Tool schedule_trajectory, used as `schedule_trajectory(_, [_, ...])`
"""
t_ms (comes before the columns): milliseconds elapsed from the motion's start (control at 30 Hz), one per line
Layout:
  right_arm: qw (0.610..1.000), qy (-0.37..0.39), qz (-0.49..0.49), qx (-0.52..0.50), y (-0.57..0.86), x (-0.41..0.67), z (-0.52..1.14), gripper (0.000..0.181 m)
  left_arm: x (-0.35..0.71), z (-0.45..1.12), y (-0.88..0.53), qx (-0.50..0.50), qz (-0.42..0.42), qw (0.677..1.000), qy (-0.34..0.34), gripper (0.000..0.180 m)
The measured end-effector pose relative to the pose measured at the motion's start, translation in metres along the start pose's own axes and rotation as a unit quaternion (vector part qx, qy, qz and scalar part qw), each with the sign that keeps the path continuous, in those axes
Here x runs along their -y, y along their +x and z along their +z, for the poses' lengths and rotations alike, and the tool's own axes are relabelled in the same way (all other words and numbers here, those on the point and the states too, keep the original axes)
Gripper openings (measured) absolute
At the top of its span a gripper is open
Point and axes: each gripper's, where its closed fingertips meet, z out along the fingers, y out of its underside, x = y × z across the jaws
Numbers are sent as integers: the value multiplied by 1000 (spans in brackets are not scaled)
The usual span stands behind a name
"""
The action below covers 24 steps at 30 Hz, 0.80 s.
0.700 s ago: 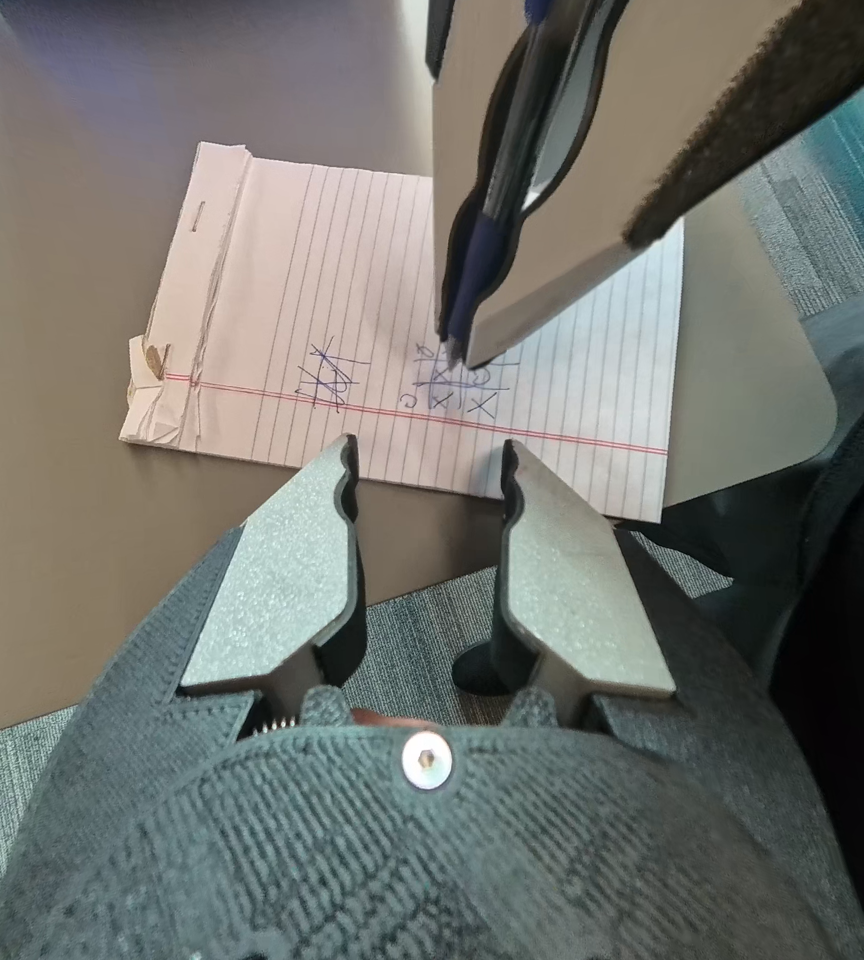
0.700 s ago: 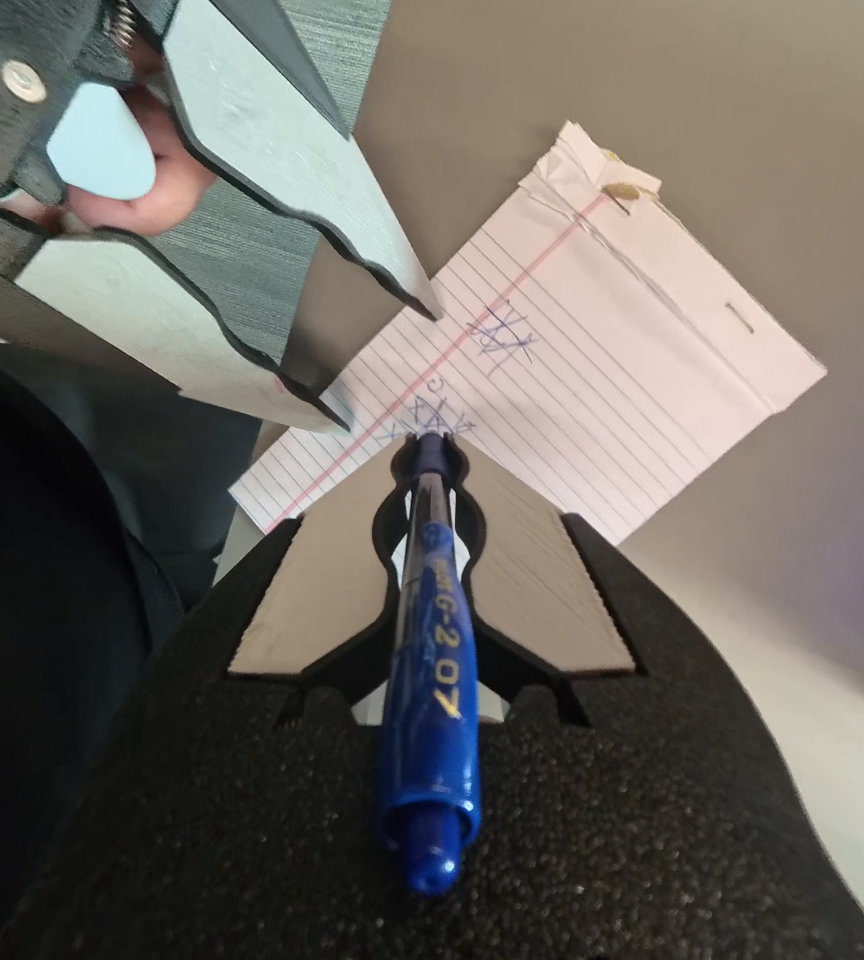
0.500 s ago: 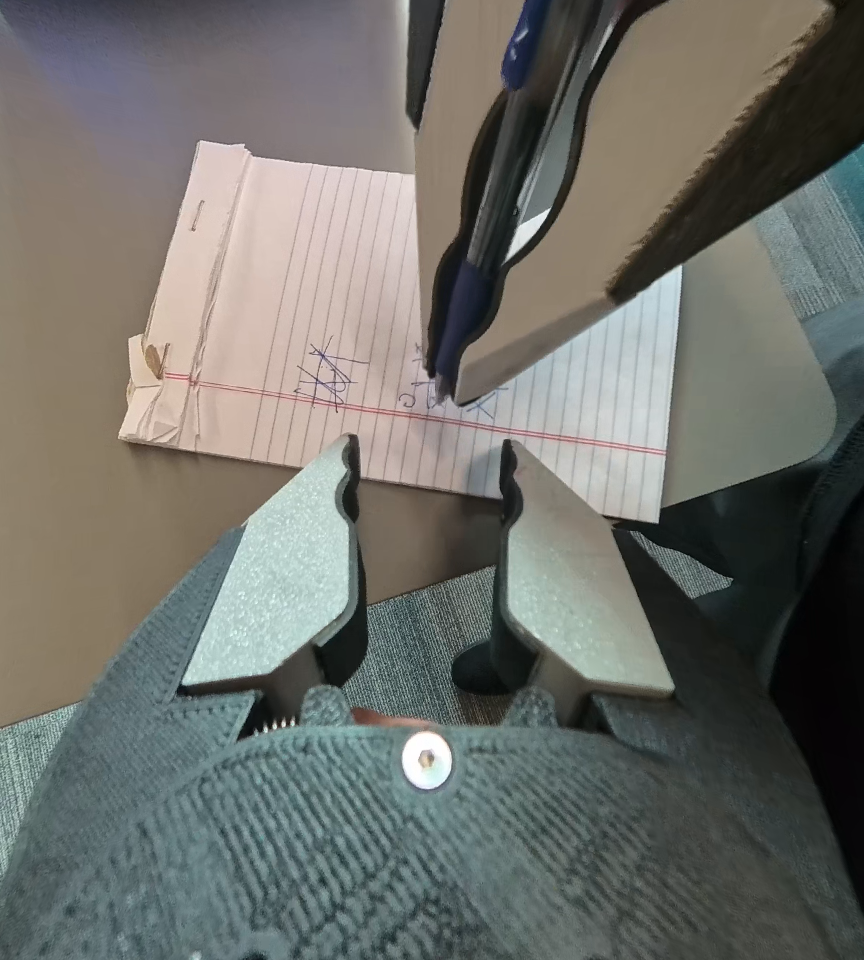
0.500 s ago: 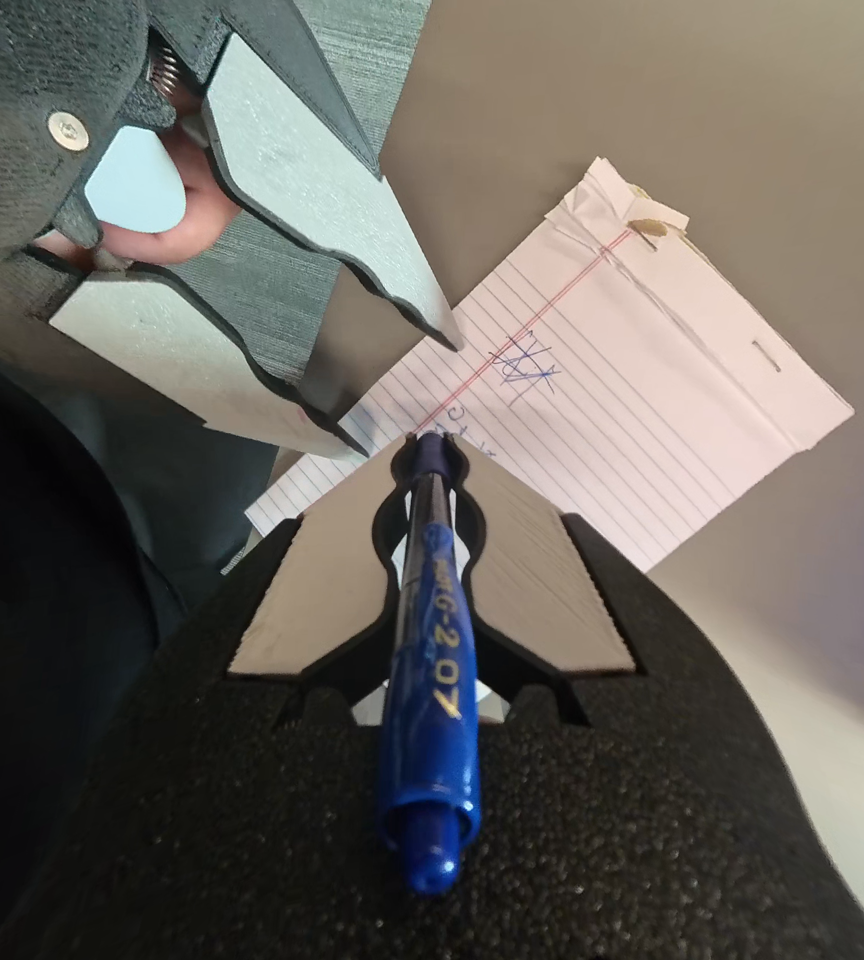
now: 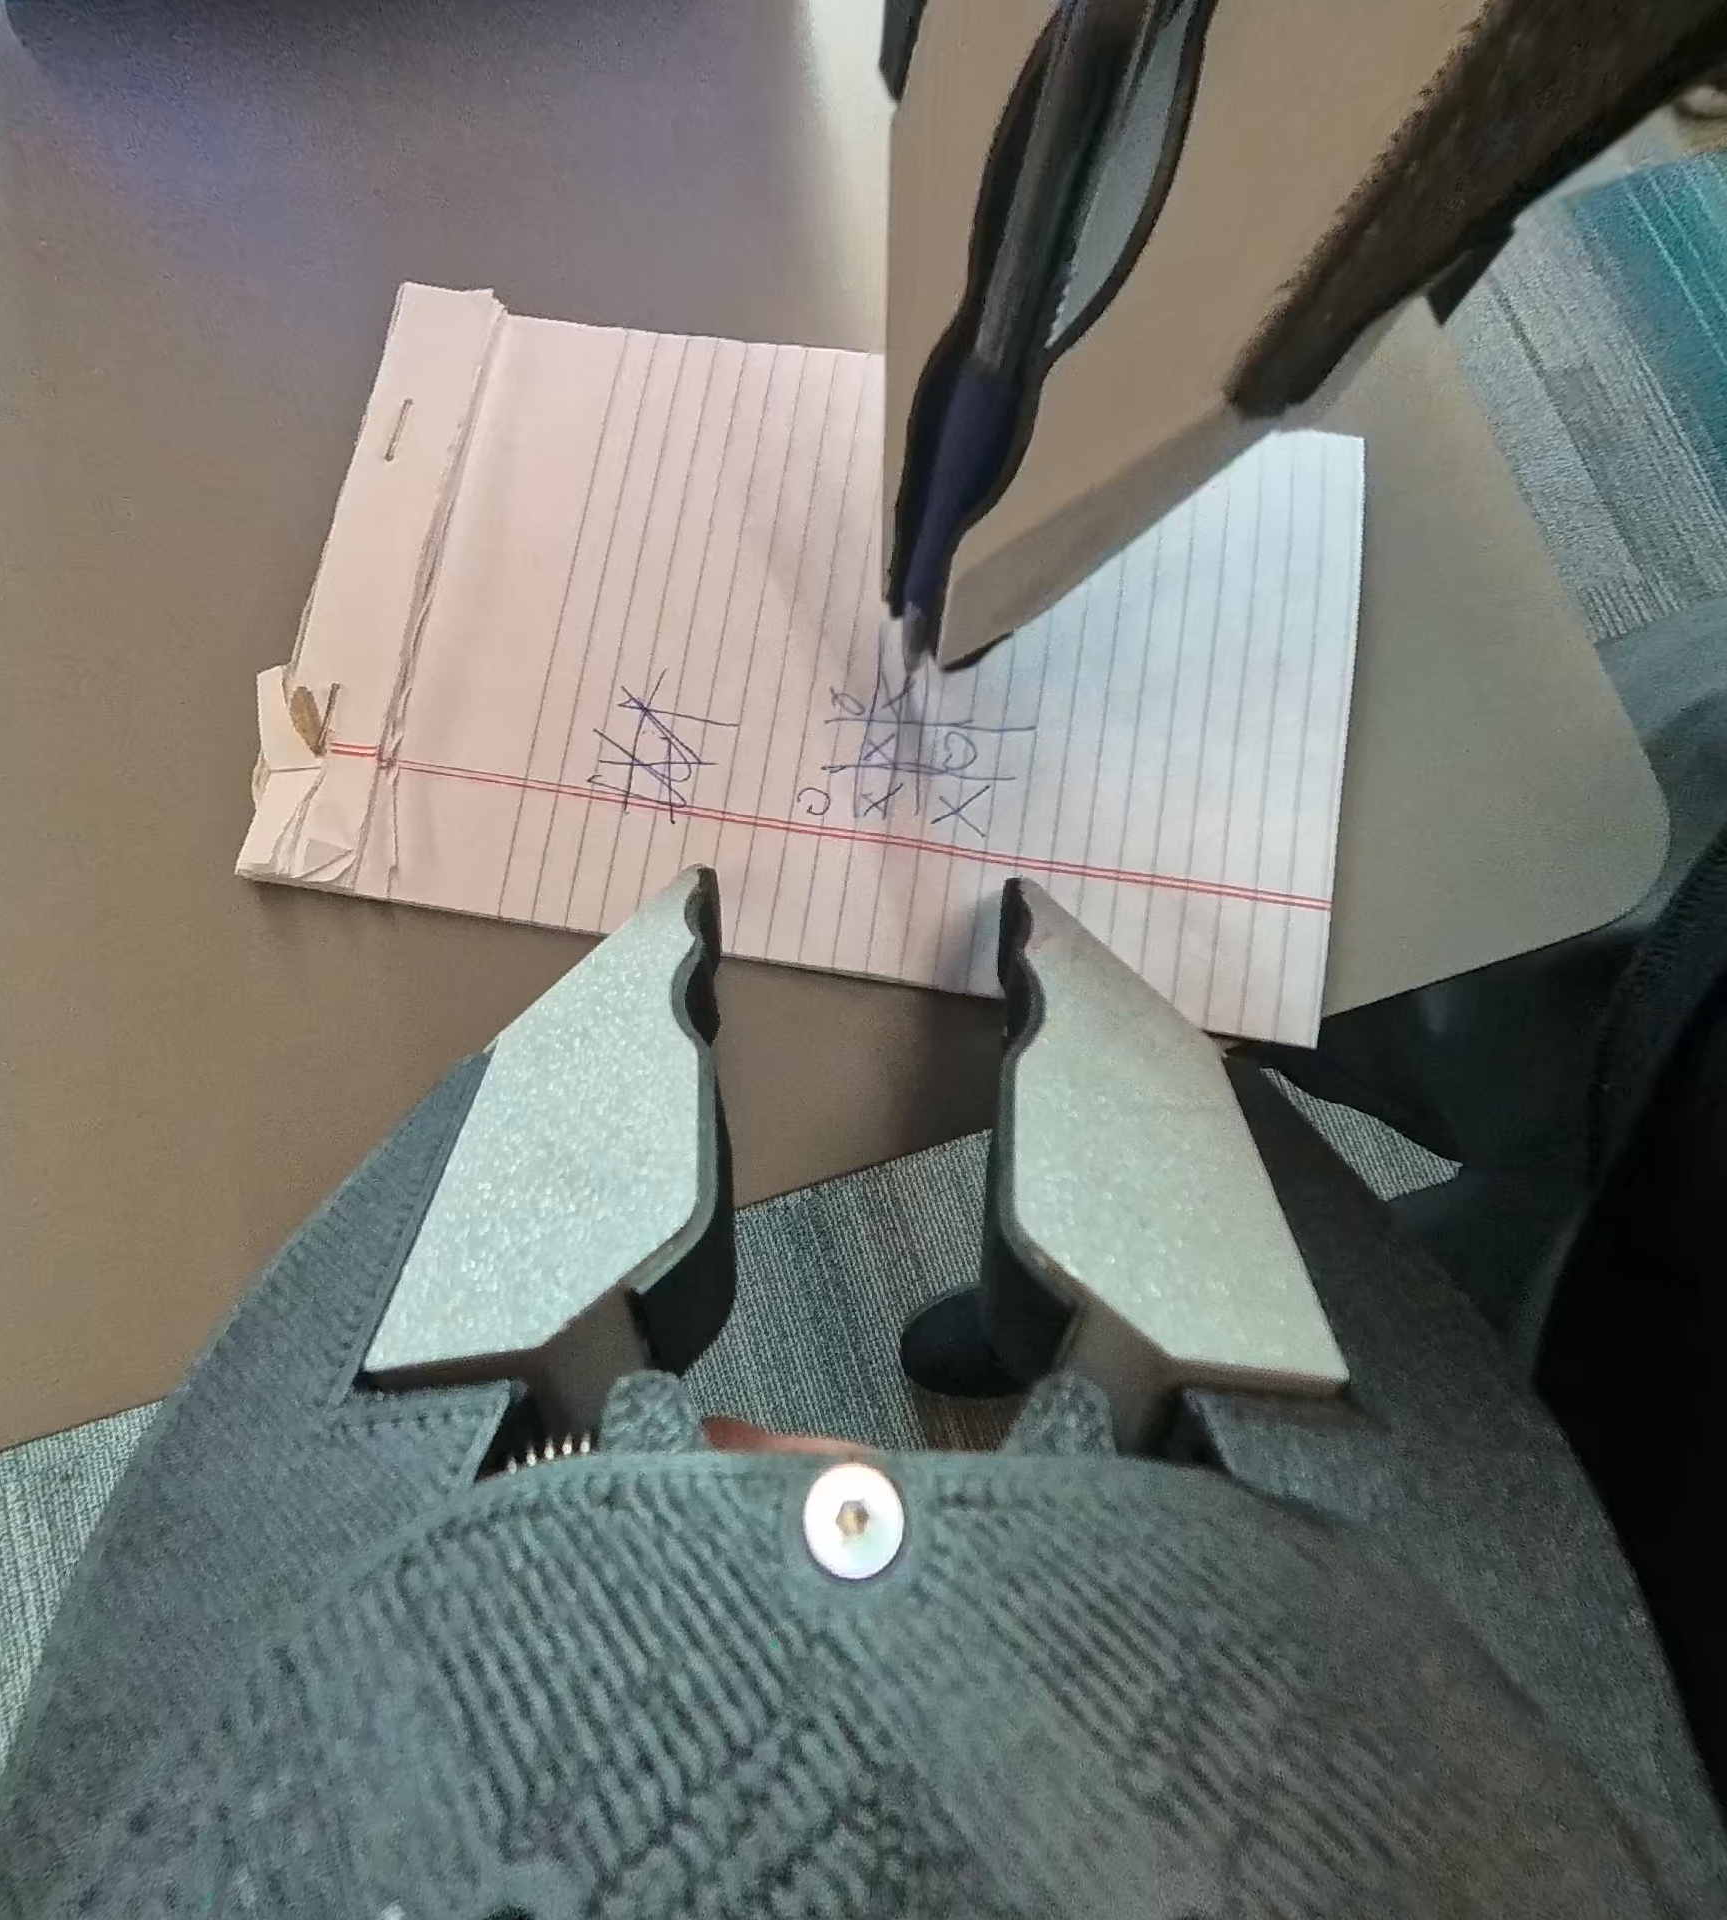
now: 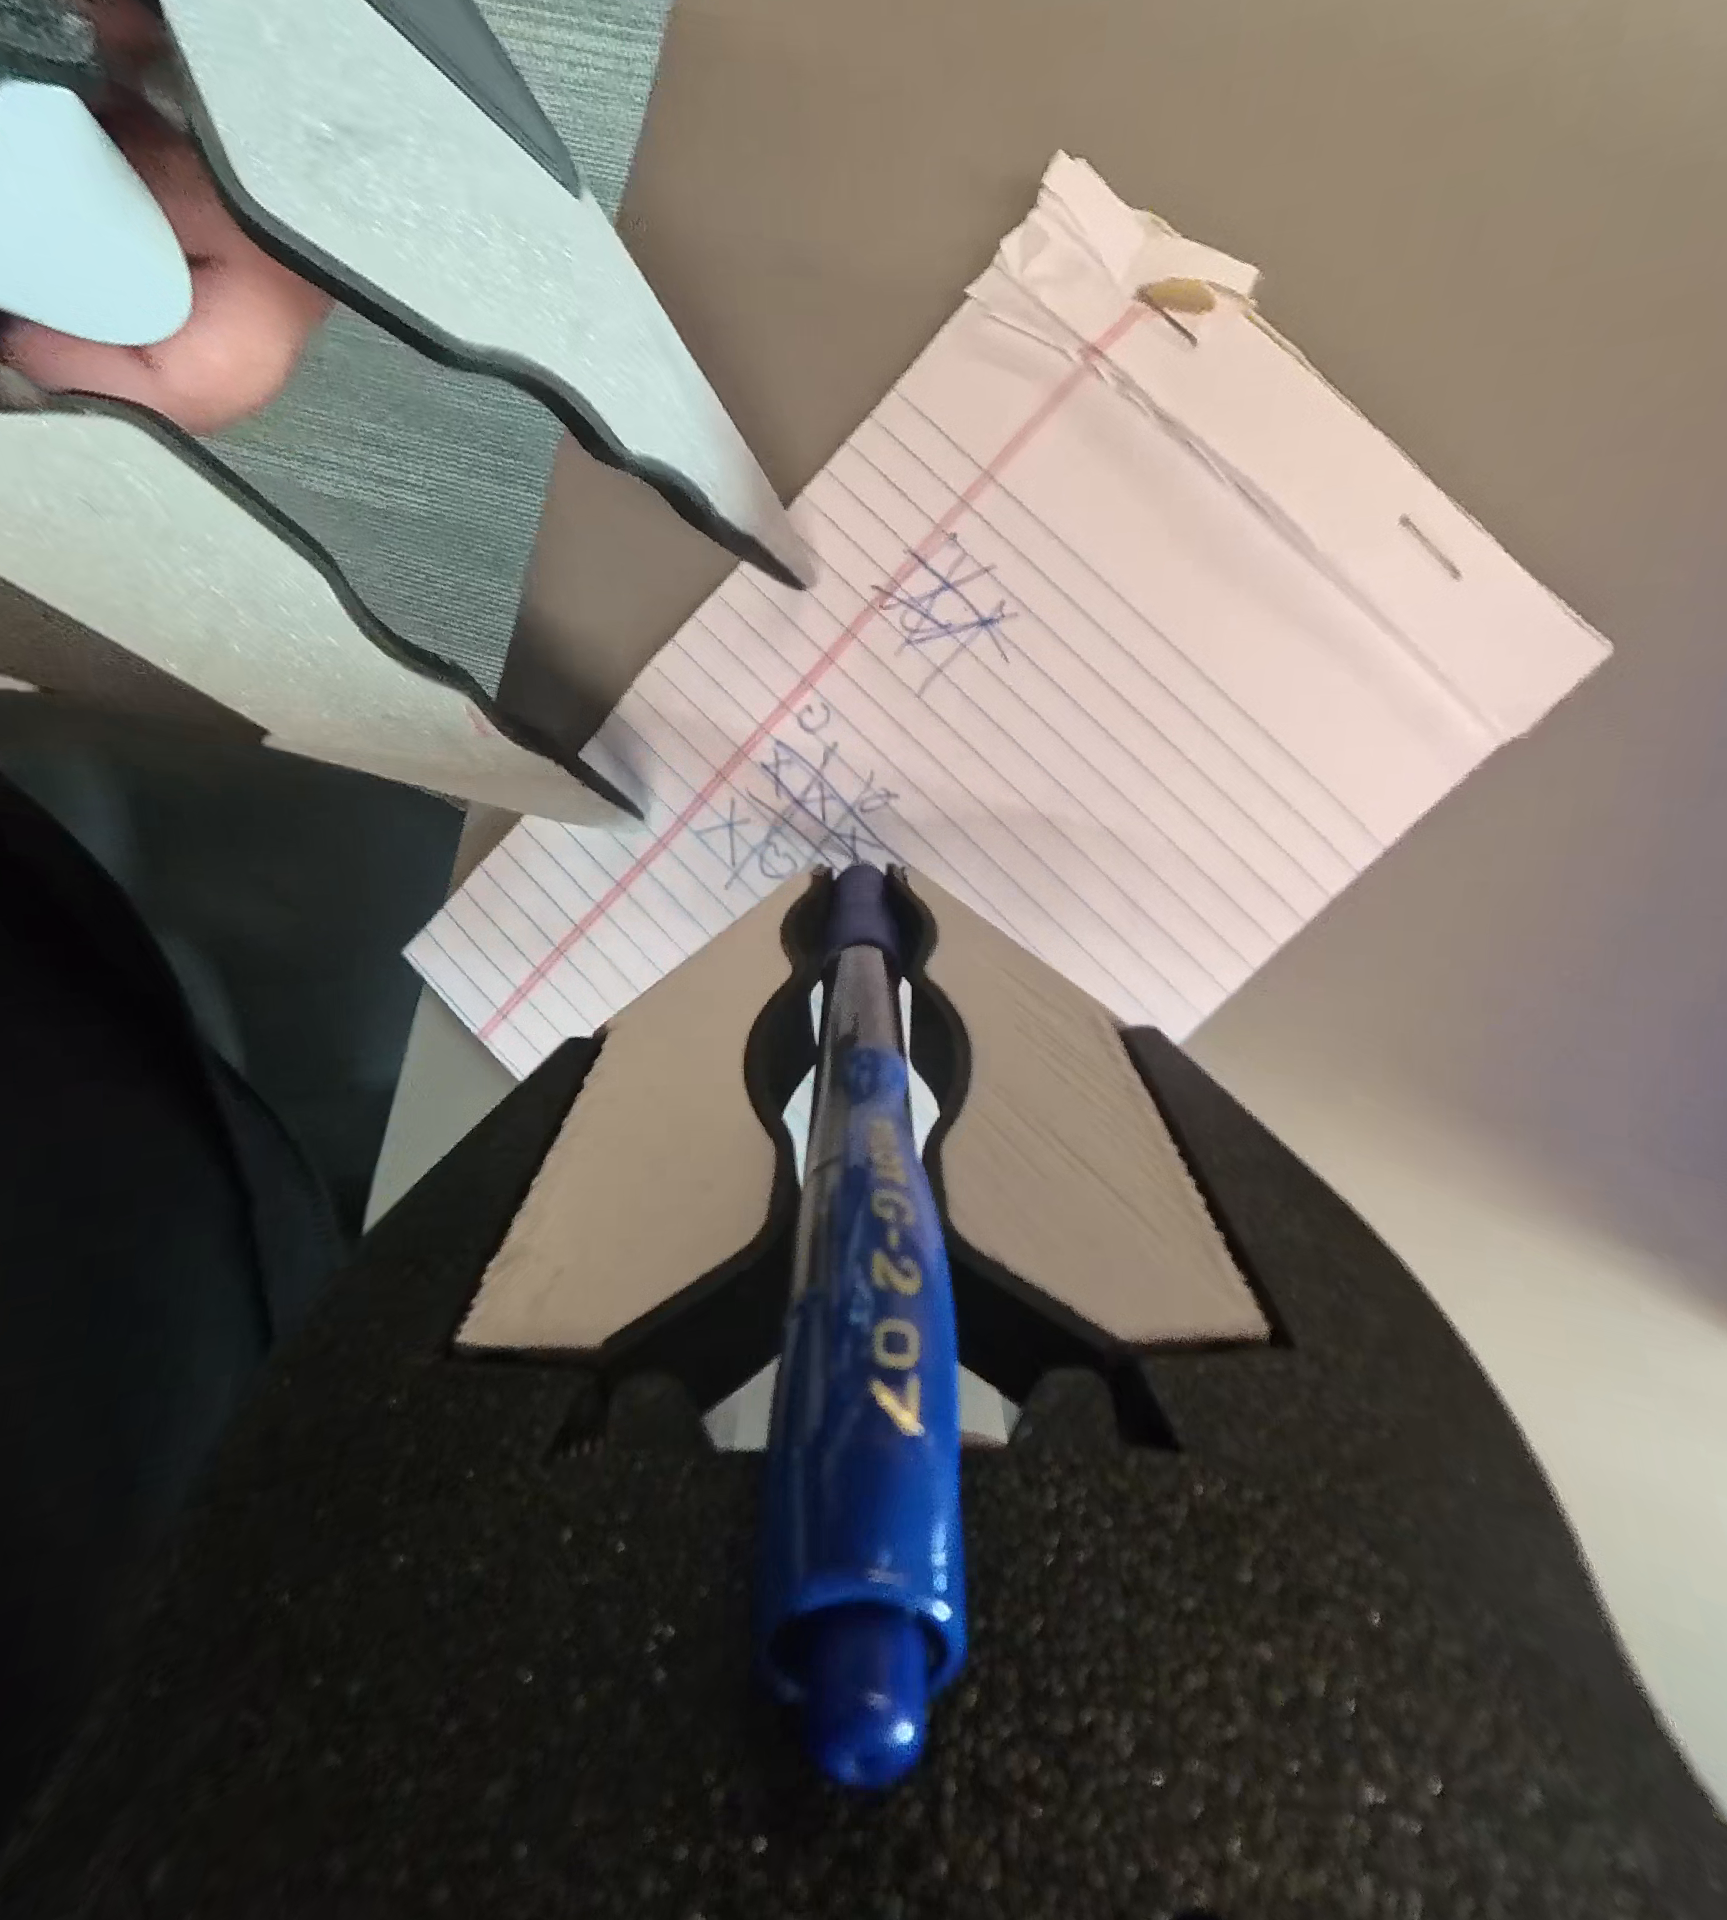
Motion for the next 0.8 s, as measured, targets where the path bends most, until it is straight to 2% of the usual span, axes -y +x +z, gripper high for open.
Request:
schedule_trajectory(533, [999,32,43,-2,4,19,-2,10,1,1,0,2,-1,1000,1,52])
schedule_trajectory(667, [999,30,24,5,-3,24,1,9,1,1,0,3,-2,1000,-1,52])
schedule_trajectory(800, [998,33,43,-35,17,24,-5,9,1,1,0,6,-5,1000,1,51])
